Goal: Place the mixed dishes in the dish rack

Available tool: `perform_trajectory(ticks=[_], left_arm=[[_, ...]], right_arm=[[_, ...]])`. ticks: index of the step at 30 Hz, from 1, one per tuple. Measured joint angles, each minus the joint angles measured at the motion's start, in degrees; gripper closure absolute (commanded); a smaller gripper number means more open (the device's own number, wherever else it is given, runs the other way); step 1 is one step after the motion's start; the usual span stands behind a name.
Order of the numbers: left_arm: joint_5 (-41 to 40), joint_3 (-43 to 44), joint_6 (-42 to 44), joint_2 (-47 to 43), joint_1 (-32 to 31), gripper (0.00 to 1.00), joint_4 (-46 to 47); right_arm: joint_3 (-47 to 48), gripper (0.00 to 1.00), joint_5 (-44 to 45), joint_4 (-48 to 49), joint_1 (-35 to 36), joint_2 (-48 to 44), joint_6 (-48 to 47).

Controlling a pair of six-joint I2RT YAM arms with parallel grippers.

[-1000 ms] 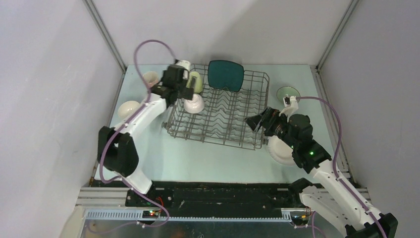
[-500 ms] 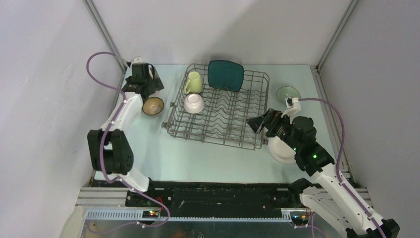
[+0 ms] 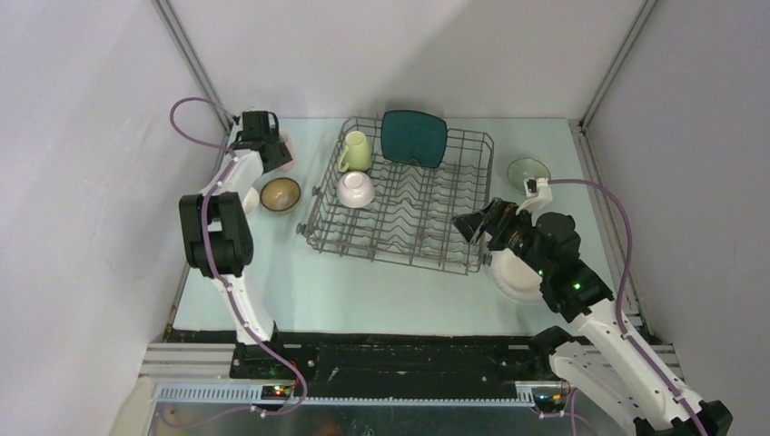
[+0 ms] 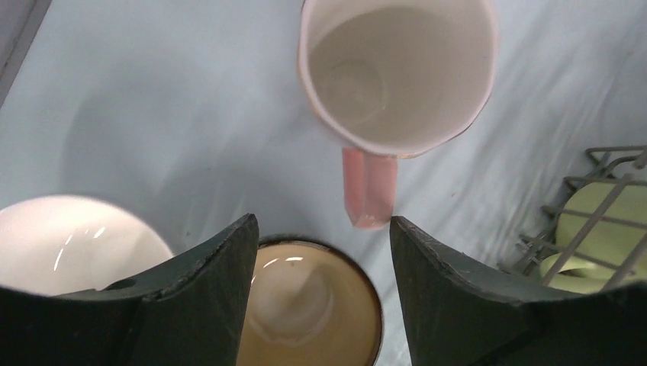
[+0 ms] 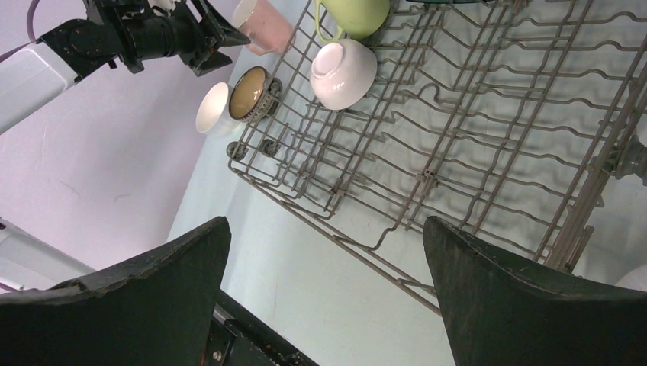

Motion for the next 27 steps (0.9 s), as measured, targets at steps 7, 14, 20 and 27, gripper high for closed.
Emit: perform_trajectory(ticks=[7, 14, 20, 27], left_arm=[[2.4, 4.5, 0.0, 2.5, 0.0, 0.30, 0.0], [3.0, 9.4, 0.0, 7.2, 0.0, 0.32, -1.4], [3.5, 14.9, -0.5, 12.3, 0.0, 0.55, -5.0], [4.0, 18.6, -0.8, 14.9, 0.0, 0.99, -7.3]], right_arm=[[0.0, 0.00, 0.0, 0.9, -0.2, 1.4, 0.0], [0.0, 0.00, 0.0, 1.2, -0.3, 2.3, 0.0], [0.0, 0.01, -0.3, 1.4, -0.8, 2.7, 0.0], [0.0, 0.00, -0.7, 1.7, -1.0, 2.7, 0.0]])
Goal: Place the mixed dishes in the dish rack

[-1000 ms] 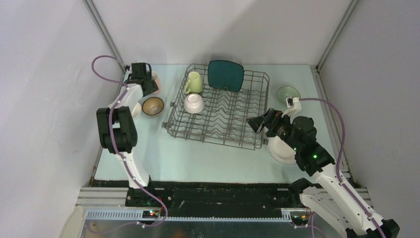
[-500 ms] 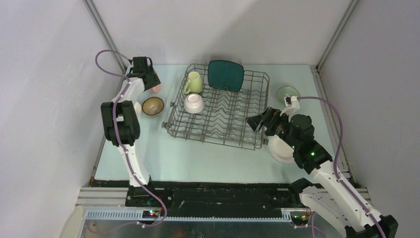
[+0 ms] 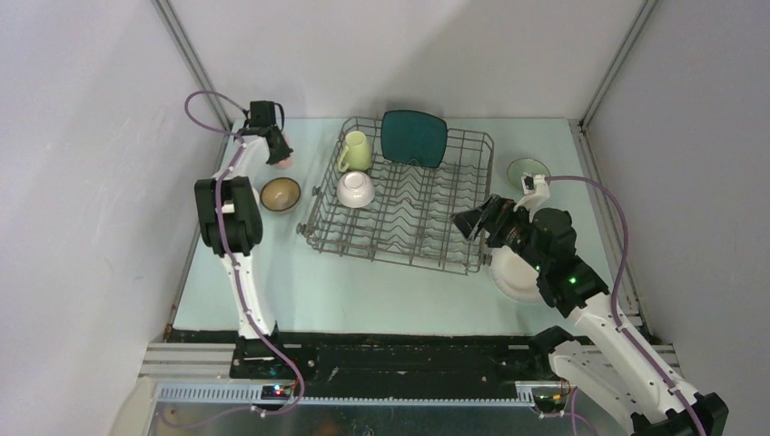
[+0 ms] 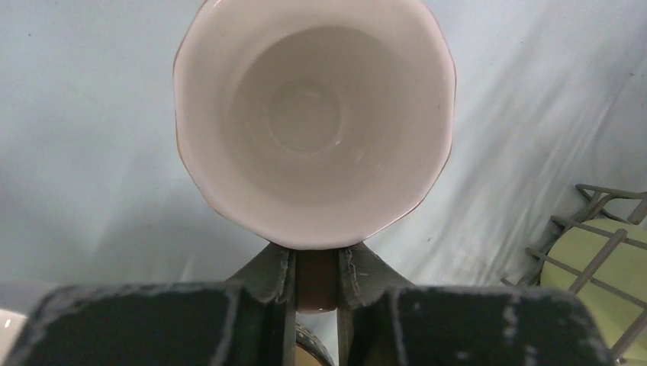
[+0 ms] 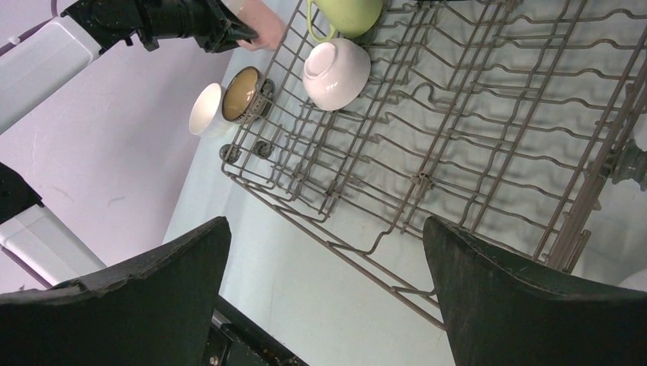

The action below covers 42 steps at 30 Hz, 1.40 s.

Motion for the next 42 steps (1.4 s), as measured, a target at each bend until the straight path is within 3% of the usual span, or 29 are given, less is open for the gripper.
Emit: perform_trajectory(ticks=[10, 17, 28, 33, 42], left_arm=[[-3.4, -7.3, 1.0, -5.2, 0.0, 1.00, 1.7], [-2.1, -11.9, 0.0, -13.5, 0.2, 1.00, 3.2], [9.2, -27.2, -8.5, -38.2, -2.2, 1.00, 16.7], [16.9, -38.2, -15.4, -46.6, -7.4, 1.00, 25.3], [28.1, -51.8, -23.3, -56.9, -17.4, 1.00, 31.3]], right_arm=[[0.0, 0.01, -0.5, 0.0, -0.4, 0.1, 0.0], [0.0, 0.02, -1.5, 0.5, -0.4, 0.9, 0.0], [0.0, 0.02, -3.4, 1.2, -0.6, 1.1, -0.1], [0.0, 0.00, -4.7, 2.2, -0.6, 1.1, -0.1], [0.0, 0.00, -6.9, 4.8, -1.0, -1.4, -1.3]])
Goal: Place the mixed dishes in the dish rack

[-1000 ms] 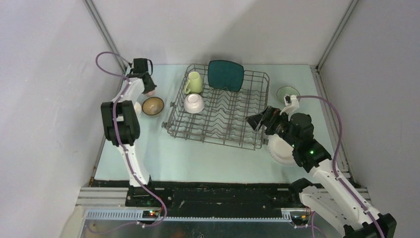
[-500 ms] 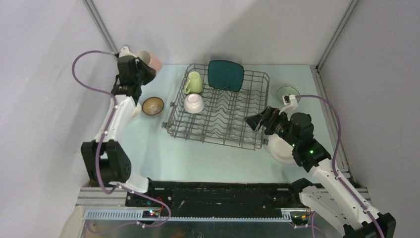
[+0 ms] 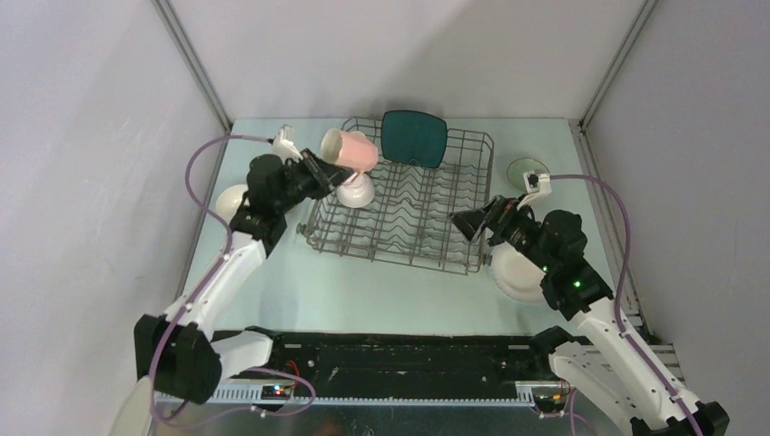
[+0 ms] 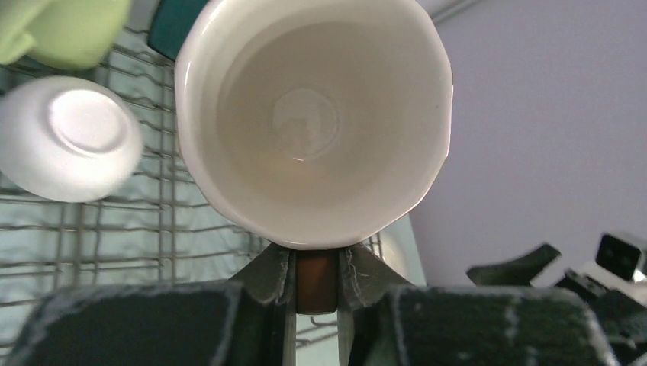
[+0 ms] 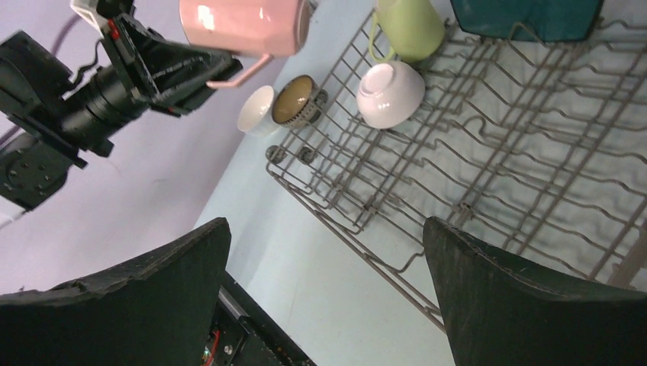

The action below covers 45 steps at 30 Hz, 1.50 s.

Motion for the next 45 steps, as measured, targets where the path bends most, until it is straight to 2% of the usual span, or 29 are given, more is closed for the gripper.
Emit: perform_trajectory(ticks=[5, 12, 18, 27, 36, 45], left_arm=[[3.7, -5.2, -2.4, -6.7, -2.7, 1.00, 3.5], [8.6, -12.0, -7.1, -10.1, -6.3, 1.00, 12.9], [10.8, -14.6, -12.1, -7.5, -9.5, 1.00, 22.2], [12.8, -14.6, -19.7, -1.6, -12.1, 1.00, 39.5], [16.2, -14.6, -29.5, 4.1, -12.8, 1.00, 49.4], [19.0, -14.6, -35.8, 4.7, -12.9, 1.00, 55.9]], right_arm=[[0.0, 0.00, -3.5, 2.1, -0.1, -0.7, -1.7], [0.0, 0.00, -8.5, 3.9, -0.1, 0.0, -1.9], [0.0, 0.01, -10.7, 9.4, 0.0, 2.6, 4.9], [0.0, 0.00, -8.8, 18.9, 2.3, 7.5, 18.7], [0.2, 0.00, -8.9, 31.3, 1.2, 12.4, 23.9], [2.9, 0.01, -9.1, 34.4, 0.2, 17.4, 27.1]])
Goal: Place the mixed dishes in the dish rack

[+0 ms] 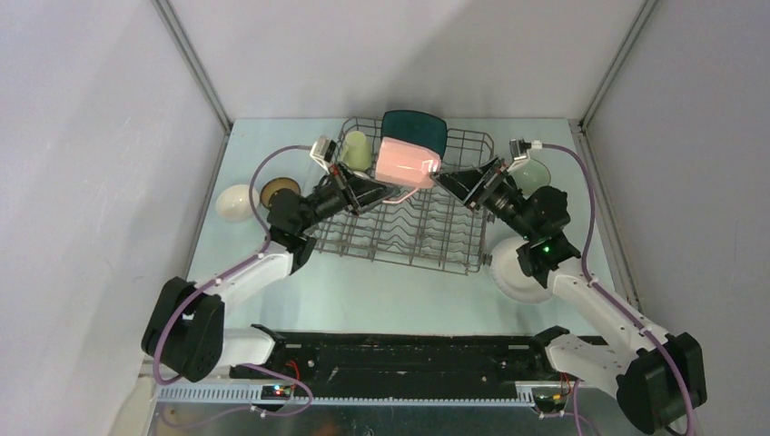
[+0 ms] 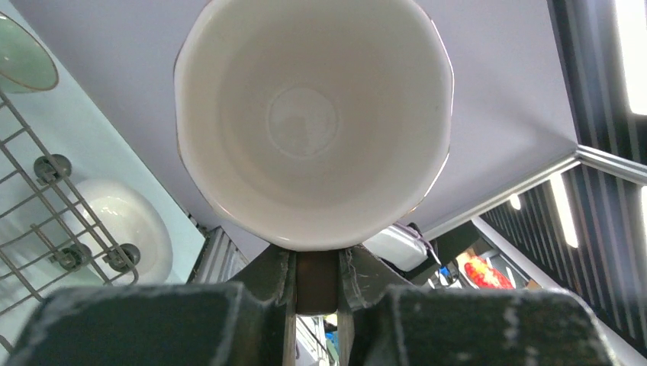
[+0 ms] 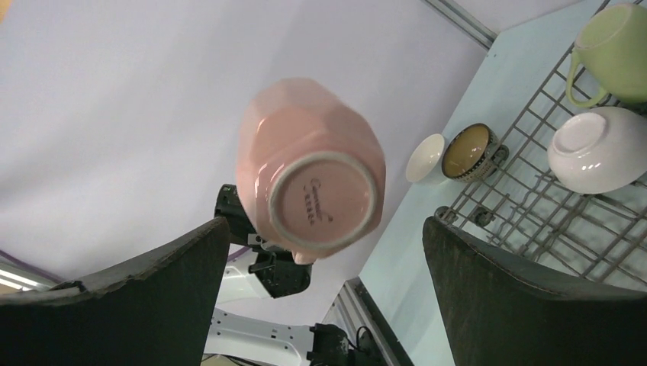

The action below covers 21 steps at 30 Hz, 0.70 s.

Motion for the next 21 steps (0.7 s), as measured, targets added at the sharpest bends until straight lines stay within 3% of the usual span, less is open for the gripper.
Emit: perform_trajectory(ticks=[9, 12, 18, 19, 20, 21], left_arm=[[3.9, 0.6, -3.6, 2.0, -0.3, 1.00, 1.2], [4.2, 0.6, -4.0, 2.7, -0.4, 1.00, 1.3], [4.3, 0.9, -4.6, 3.2, -0.5, 0.99, 2.4], [4.2, 1.0, -4.6, 3.2, -0.5, 0.98, 2.7], [4.2, 1.1, -4.7, 3.2, -0.5, 0.89, 3.0], [4.2, 1.3, -4.7, 3.2, -0.5, 0.85, 3.1]], right_arm=[[1.9, 0.01, -3.2, 4.7, -0.1, 4.5, 3.4], [2.2, 0.06, -4.1, 6.1, 0.1, 6.2, 4.7], [2.7, 0.44, -4.2, 5.5, 0.3, 7.0, 5.5], [3.0, 0.56, -4.1, 5.3, 0.3, 7.0, 5.3], [3.1, 0.67, -4.0, 5.2, 0.3, 6.9, 5.1], [3.2, 0.71, -3.8, 4.9, 0.3, 6.8, 4.7]])
